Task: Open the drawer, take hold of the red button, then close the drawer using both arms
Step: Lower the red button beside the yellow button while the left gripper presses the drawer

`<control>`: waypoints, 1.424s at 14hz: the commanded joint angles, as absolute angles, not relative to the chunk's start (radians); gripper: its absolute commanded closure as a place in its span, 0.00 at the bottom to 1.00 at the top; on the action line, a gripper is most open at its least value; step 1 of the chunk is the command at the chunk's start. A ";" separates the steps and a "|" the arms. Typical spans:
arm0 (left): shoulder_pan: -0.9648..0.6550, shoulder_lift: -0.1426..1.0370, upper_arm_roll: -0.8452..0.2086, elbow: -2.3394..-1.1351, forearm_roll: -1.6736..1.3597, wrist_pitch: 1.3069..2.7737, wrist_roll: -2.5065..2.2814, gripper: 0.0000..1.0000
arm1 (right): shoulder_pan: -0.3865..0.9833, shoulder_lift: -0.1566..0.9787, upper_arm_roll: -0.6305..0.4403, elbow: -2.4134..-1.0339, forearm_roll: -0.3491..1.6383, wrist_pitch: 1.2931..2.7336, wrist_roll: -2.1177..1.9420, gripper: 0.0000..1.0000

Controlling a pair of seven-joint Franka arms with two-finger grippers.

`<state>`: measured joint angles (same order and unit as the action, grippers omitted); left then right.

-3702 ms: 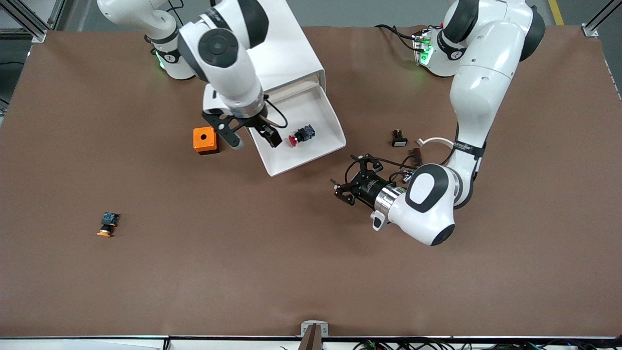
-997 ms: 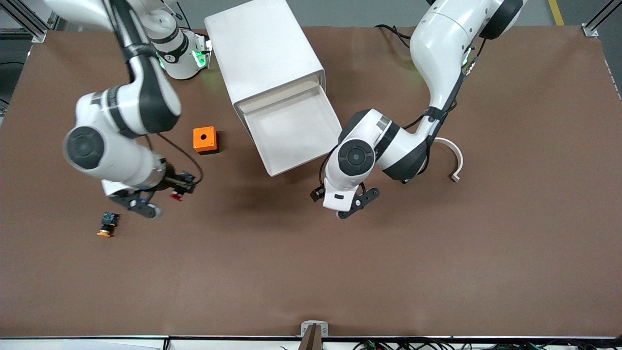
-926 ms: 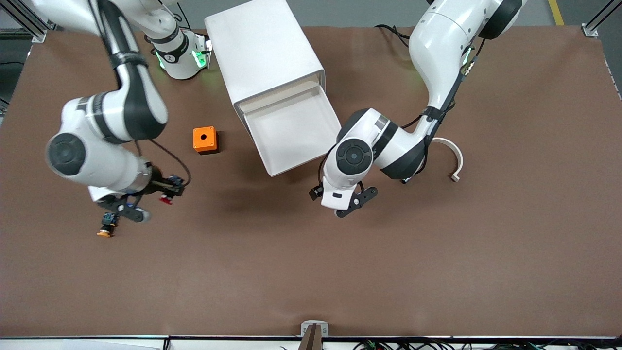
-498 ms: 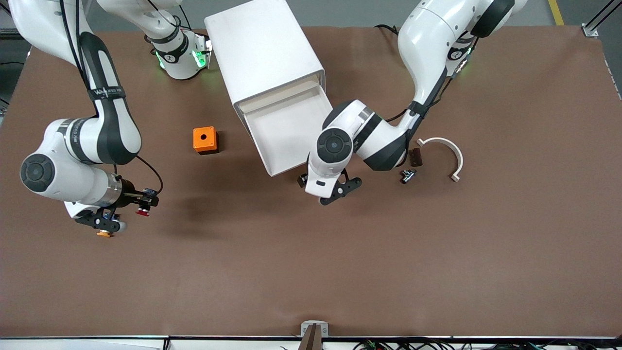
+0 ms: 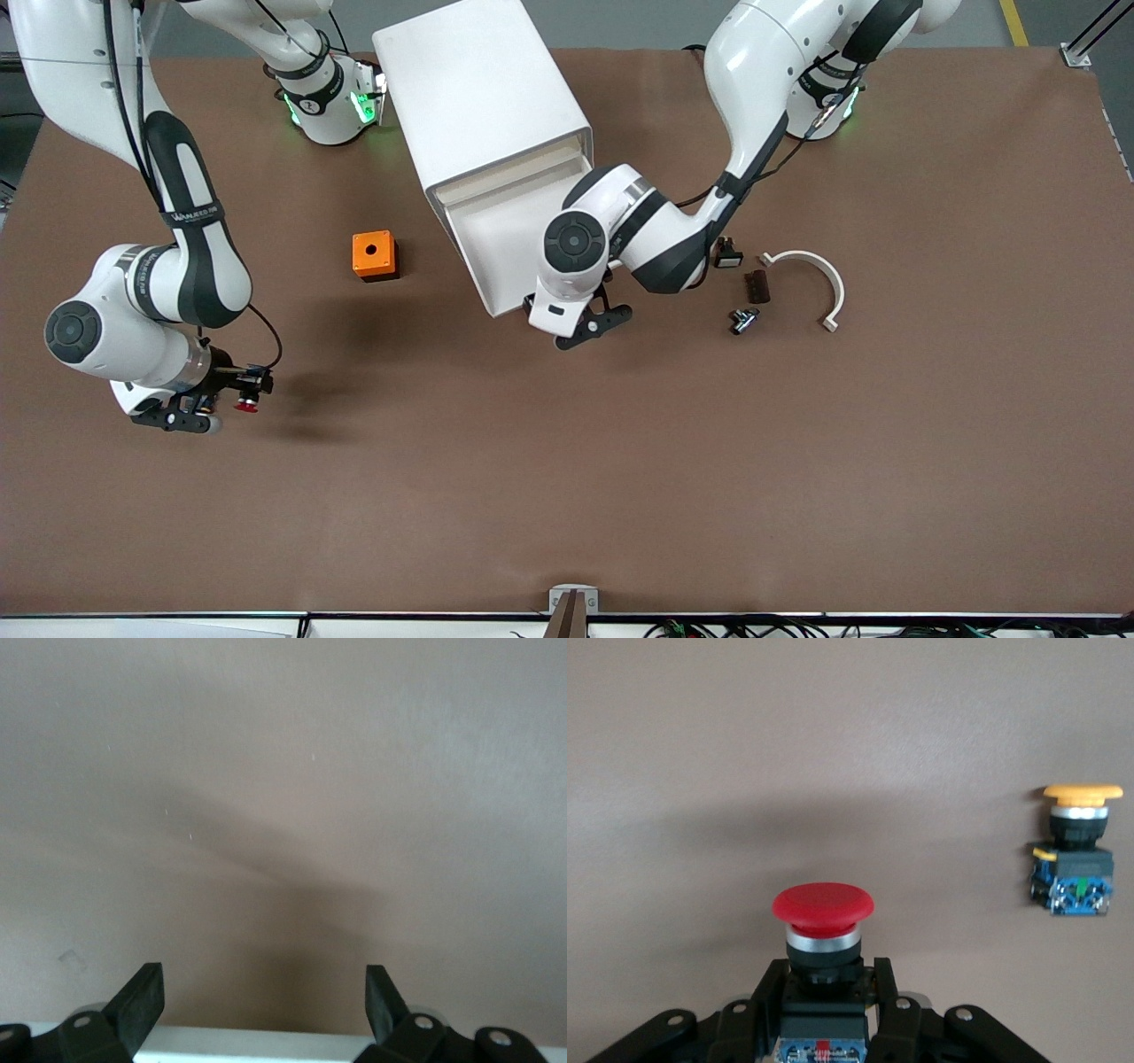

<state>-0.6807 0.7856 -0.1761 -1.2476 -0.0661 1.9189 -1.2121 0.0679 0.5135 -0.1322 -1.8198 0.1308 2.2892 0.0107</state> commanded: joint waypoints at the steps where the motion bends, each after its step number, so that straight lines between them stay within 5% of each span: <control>1: -0.707 0.761 -0.195 -1.275 -0.078 1.916 -1.218 0.00 | 0.051 0.560 -0.112 -1.792 0.135 2.330 -0.008 0.99; 20: -0.761 0.765 -0.302 -1.315 -0.213 1.916 -1.218 0.00 | 0.008 0.699 -0.112 -1.691 0.132 2.339 -0.077 0.99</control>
